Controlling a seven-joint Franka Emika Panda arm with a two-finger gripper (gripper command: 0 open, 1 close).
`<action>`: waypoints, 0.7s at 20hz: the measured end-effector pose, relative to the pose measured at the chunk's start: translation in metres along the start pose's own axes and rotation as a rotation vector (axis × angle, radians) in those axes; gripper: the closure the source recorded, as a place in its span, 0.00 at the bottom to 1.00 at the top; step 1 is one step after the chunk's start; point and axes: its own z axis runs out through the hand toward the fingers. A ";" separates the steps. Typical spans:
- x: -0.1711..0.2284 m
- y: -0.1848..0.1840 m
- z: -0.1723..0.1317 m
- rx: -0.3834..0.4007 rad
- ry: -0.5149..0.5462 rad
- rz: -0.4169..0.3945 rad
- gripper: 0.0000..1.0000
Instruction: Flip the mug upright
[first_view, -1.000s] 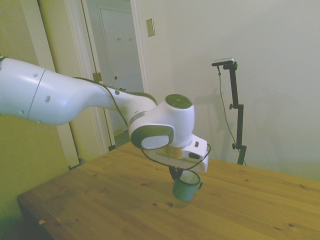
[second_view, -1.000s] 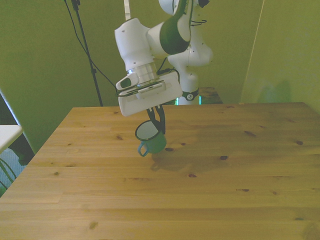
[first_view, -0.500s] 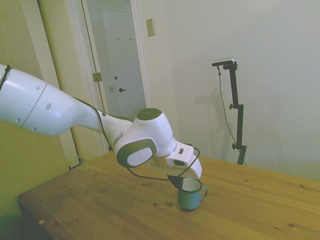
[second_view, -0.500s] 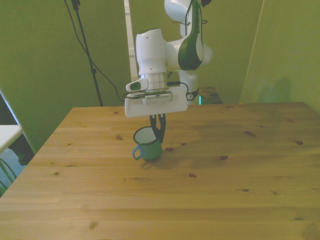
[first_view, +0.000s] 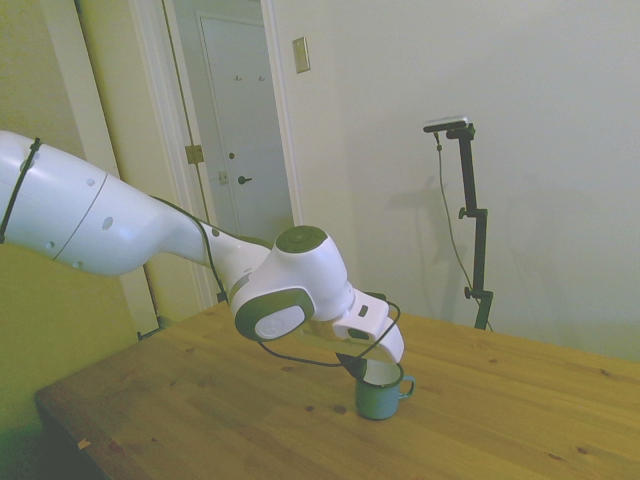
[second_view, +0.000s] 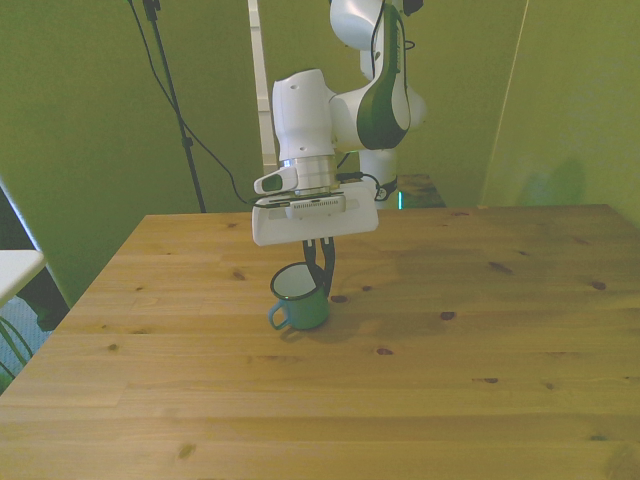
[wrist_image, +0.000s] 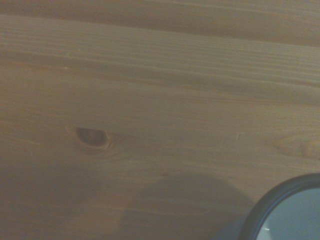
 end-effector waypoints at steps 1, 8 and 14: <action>0.000 0.000 0.000 0.001 0.000 0.001 0.00; 0.000 0.002 0.002 -0.001 -0.004 0.003 0.00; 0.008 0.015 -0.011 0.002 0.021 0.020 0.00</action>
